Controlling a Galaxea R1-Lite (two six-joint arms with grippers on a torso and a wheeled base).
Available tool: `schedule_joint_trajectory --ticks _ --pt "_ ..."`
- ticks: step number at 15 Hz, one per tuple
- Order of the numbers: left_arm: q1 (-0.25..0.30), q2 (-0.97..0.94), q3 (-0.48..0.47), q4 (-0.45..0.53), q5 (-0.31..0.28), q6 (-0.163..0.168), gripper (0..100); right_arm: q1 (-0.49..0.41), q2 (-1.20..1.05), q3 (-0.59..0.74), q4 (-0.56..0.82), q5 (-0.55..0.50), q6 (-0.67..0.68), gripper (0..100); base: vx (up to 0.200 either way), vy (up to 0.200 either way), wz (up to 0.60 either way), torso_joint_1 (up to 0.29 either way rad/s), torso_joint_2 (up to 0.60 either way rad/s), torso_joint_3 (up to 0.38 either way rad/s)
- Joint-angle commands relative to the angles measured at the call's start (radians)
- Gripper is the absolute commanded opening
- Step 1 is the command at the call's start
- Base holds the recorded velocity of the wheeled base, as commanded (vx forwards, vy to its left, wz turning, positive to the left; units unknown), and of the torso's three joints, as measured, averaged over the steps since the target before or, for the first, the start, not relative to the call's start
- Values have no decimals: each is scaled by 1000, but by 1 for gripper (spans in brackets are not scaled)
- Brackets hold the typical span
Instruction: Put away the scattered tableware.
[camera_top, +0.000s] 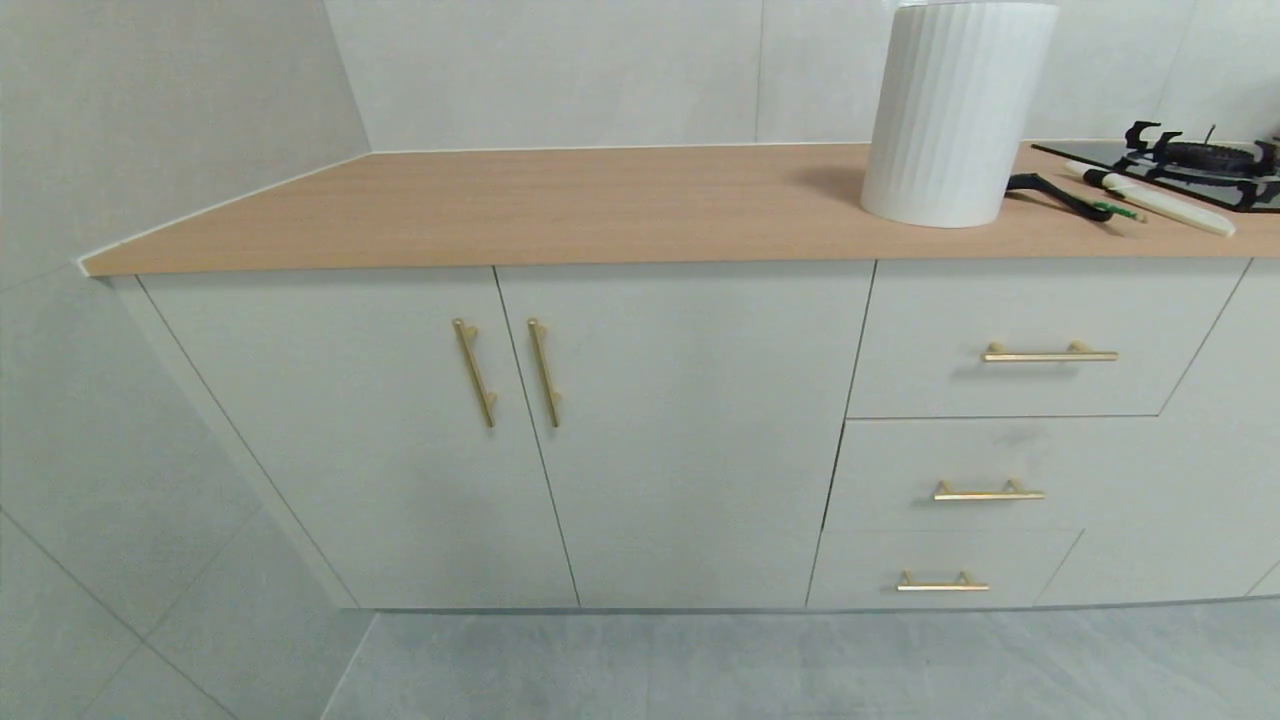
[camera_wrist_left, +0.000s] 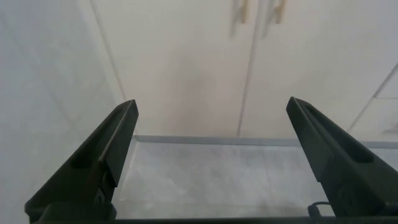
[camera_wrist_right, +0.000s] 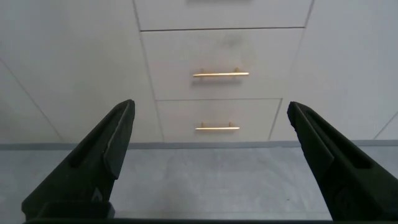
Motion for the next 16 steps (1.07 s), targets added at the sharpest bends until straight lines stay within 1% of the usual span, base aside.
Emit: schedule_joint_trajectory --ticks 1,2,16 --pt "0 1 0 0 1 0 100 0 2 0 0 -1 0 100 0 -200 0 -2 2 -2" --pt "0 1 0 0 1 0 100 0 2 0 0 1 0 100 0 -200 0 2 -2 2" --pt "0 1 0 0 1 0 100 0 2 0 0 -2 0 100 0 0 0 0 0 0"
